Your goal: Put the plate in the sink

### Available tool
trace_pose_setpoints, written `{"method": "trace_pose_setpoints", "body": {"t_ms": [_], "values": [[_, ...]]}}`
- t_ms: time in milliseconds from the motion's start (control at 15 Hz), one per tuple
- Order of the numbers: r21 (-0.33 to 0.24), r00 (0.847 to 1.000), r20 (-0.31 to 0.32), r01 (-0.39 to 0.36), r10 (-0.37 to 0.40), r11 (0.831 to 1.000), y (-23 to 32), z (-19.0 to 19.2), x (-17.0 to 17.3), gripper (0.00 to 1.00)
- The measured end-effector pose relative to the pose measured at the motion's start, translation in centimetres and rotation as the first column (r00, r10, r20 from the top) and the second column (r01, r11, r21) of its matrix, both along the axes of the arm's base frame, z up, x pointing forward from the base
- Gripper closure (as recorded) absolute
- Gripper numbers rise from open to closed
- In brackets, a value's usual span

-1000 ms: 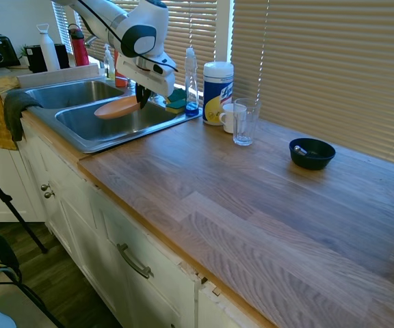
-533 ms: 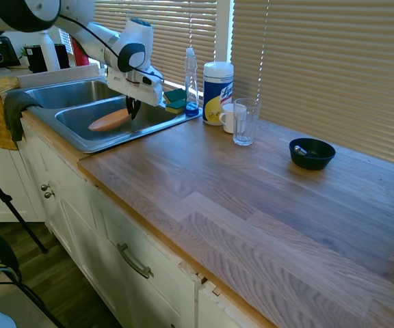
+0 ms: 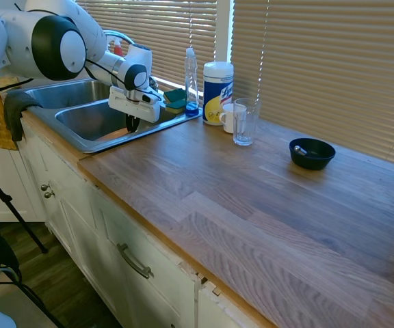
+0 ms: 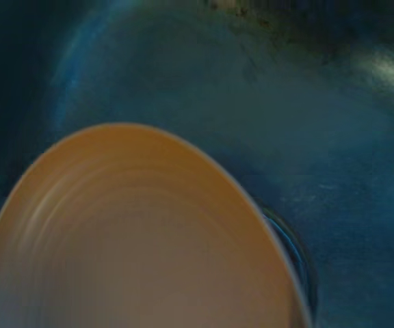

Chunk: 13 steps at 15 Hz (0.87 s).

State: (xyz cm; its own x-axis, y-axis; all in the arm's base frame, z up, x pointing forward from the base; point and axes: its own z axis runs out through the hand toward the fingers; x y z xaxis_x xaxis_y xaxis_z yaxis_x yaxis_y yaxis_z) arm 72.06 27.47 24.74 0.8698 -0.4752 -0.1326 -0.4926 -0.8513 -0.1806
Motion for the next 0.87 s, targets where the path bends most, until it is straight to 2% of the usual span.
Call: {"method": "trace_pose_setpoints", "body": {"t_ms": [467,667,867], "values": [[-0.009,1.000,-0.016,0.002,-0.002,1.000,0.1,0.2,0.6,0.00],[-0.001,1.000,0.014,0.017,-0.017,1.000,0.1,1.1,1.0,0.00],[0.013,0.998,0.059,0.029,-0.029,0.999,0.2,4.0,1.0,0.00]]}}
